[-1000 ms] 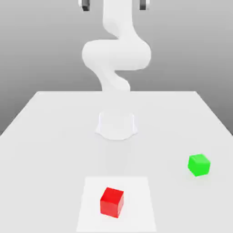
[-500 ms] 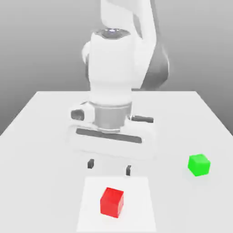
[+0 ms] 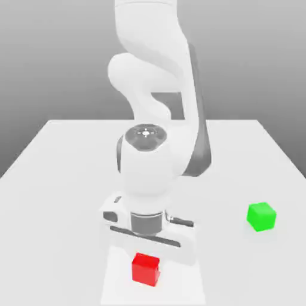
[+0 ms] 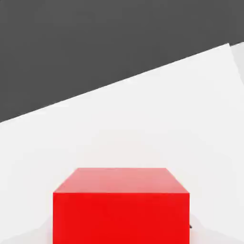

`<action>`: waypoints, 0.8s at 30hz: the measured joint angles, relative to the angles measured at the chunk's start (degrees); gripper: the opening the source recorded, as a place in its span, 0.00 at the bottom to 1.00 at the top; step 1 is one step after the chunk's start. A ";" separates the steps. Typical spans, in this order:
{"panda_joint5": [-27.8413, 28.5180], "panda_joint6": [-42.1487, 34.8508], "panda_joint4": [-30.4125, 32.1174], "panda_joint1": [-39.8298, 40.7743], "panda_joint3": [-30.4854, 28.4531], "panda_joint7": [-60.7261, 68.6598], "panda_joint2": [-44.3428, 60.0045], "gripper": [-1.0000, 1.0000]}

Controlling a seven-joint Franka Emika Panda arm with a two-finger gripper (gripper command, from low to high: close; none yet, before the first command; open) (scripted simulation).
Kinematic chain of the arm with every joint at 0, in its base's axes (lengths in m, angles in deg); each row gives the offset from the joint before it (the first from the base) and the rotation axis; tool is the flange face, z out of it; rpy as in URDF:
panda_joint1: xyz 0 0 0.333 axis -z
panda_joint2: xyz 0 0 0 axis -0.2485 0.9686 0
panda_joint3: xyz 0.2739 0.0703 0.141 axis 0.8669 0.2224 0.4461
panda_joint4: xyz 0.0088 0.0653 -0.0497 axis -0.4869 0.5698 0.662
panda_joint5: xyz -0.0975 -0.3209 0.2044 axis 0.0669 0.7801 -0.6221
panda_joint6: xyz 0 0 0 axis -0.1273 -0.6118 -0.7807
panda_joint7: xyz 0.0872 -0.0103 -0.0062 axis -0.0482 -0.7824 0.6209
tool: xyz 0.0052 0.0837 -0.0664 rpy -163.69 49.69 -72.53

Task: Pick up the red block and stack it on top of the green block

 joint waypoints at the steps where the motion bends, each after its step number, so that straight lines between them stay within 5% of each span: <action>1: -0.31 -1.46 0.26 0.17 0.23 0.23 -1.72 0.00; 6: -1.80 -8.33 1.96 -1.08 2.22 1.21 -10.31 0.00; 24: -8.23 -12.00 10.36 -30.59 19.27 3.67 -22.75 0.00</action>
